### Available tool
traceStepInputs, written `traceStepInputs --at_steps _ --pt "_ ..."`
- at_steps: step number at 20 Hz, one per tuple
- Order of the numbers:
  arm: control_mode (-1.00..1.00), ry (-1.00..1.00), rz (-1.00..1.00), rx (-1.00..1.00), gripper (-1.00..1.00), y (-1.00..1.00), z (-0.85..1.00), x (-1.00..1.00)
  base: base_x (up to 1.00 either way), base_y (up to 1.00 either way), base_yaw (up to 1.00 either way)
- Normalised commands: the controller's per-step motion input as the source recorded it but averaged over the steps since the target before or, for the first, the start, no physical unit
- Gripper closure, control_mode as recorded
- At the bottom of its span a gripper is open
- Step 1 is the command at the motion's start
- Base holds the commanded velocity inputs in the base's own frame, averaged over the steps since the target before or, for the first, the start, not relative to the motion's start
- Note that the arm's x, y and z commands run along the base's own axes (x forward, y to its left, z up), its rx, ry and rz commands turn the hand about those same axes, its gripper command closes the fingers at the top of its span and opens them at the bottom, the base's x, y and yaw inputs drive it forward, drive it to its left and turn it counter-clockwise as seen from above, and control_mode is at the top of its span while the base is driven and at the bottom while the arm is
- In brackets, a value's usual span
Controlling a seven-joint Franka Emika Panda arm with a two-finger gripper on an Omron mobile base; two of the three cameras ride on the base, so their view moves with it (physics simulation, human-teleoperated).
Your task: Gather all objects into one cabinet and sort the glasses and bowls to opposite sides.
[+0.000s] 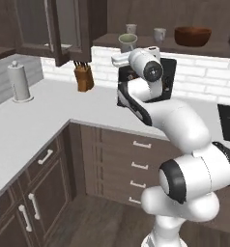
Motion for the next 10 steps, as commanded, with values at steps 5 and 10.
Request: traceStepInputs --at_steps 5,10 --pt "1.0 0.0 0.0 0.0 1.0 0.0 0.0 0.0 0.07 0.0 -0.49" --pt "1.0 0.0 0.0 0.0 1.0 0.0 0.0 0.0 0.17 0.0 -0.44"
